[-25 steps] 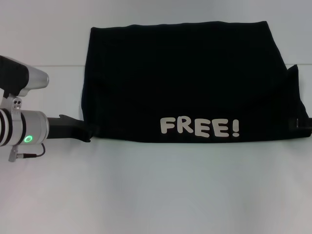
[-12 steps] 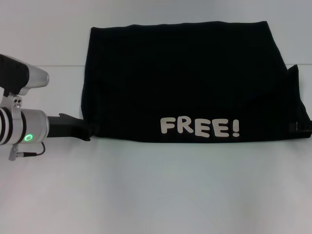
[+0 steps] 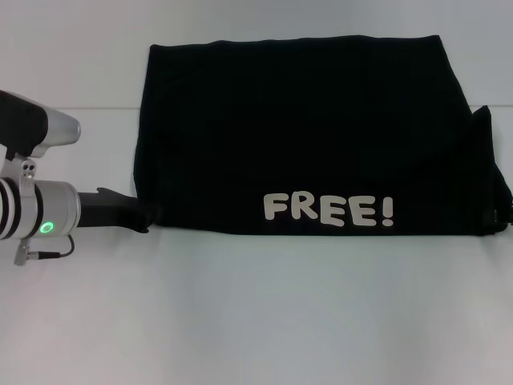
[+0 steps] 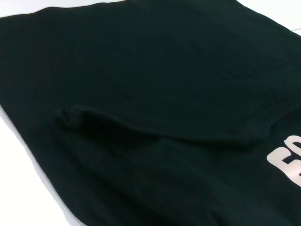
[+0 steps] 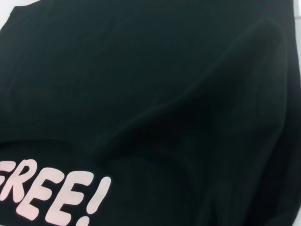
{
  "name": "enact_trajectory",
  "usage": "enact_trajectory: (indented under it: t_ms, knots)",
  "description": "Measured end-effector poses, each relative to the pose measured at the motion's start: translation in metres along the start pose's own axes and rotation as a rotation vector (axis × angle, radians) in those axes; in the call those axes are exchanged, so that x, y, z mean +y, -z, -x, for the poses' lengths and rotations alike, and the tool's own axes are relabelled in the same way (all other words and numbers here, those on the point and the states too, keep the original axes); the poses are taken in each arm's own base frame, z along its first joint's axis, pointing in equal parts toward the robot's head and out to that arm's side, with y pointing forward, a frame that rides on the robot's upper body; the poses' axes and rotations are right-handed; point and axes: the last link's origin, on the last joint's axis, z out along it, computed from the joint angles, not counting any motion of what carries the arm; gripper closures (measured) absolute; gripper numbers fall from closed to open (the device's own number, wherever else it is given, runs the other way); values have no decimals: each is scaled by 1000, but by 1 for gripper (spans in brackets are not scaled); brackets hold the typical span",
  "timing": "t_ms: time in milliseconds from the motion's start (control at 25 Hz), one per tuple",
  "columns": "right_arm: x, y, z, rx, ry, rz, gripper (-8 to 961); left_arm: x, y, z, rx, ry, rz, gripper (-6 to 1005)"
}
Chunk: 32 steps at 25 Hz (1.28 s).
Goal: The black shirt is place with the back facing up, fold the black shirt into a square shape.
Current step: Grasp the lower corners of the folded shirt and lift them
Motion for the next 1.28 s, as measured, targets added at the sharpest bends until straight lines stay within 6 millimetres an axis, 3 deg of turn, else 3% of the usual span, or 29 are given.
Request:
enact_trajectory:
  t_ms: [400,640,880,1280]
  knots:
    - [-6,8,-8,-24,3,12,865,6,10,4,9,53,80,995]
    - [-11,18,-18,-13,15,27,950,19,34,14,-24,105,221,996]
    - [-17,47,-48,1,13,85,949,30,52,37,-61,168,329,996]
    - [-20,87,-118,11,-1,216,949,44,80,72,-98,239,479,995]
